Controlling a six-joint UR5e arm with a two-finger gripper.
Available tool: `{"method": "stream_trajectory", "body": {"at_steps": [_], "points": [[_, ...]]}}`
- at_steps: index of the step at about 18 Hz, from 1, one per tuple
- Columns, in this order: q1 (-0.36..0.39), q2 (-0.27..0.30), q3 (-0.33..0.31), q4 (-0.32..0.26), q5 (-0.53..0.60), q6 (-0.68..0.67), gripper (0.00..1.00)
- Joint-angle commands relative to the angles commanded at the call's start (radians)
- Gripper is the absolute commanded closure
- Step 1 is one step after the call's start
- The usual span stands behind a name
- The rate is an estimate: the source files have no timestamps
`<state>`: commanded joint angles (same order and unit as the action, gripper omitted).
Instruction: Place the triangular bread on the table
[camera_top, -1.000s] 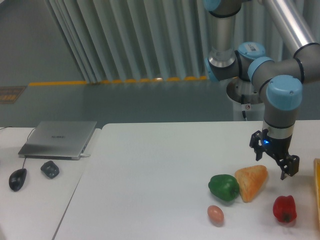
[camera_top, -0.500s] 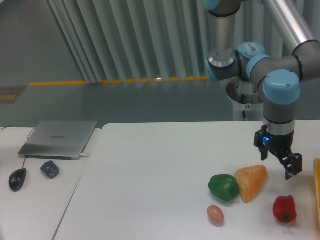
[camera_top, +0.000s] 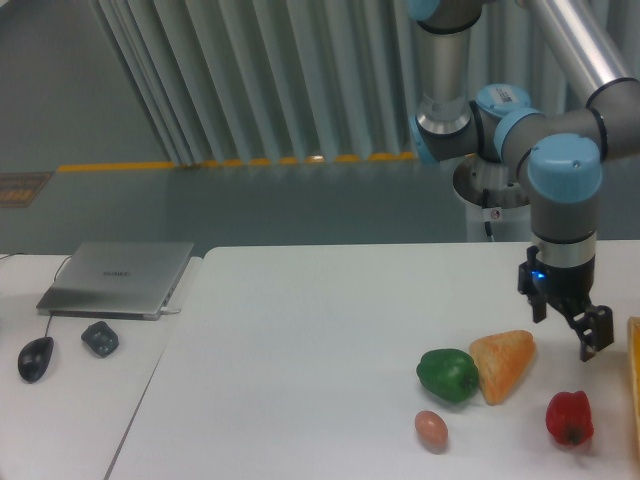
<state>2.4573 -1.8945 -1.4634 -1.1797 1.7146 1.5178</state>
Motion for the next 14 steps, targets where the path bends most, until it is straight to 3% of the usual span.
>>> {"method": "stream_trajectory", "body": {"at_steps": [3,5,14], "points": [[0.034,-0.014,0.000,0.078,0.051,0.171,0.00],[0.038,-0.037,0.000,0.116,0.092,0.199,0.00],[0.095,-0.048,-0.009,0.134,0.108,0.125,0.00]]}}
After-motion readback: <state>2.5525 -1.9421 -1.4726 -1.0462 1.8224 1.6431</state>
